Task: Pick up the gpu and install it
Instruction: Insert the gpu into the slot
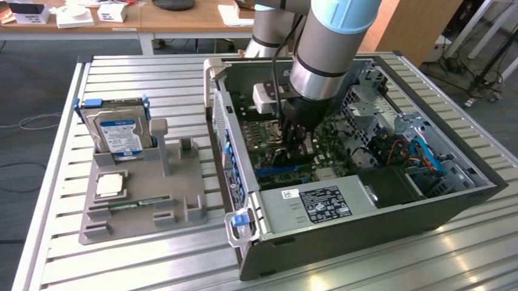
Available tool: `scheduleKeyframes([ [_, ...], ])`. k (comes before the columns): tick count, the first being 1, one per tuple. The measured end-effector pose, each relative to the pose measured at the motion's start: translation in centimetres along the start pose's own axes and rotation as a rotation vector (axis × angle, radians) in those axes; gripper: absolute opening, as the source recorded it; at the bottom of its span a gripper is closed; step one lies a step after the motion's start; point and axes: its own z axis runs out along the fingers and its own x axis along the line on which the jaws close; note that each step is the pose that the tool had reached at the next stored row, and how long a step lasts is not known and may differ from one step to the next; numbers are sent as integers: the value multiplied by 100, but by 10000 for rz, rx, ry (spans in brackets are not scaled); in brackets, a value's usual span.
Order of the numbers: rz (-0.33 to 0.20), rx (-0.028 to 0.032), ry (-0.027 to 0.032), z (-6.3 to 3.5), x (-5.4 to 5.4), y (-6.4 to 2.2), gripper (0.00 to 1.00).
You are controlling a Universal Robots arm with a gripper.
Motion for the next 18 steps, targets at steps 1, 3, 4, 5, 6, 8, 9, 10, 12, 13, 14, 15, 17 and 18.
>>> scheduleKeyframes([
  [1,0,0,1,0,4,0,27],
  [3,0,0,1,0,5,0,27],
  [4,0,0,1,0,7,0,27],
  [5,0,0,1,0,7,0,27],
  [6,0,0,1,0,7,0,27],
  [8,0,1,1,0,7,0,27],
  [9,0,0,-5,0,7,0,27],
  [10,0,0,-5,0,7,0,27],
  [12,0,0,-6,1,7,0,27],
  [13,0,0,-6,3,8,0,27],
  [14,0,0,-5,5,8,0,27],
  [15,-1,0,-5,6,8,0,27],
  [17,0,0,-6,7,7,0,27],
  [18,0,0,-5,8,8,0,27],
])
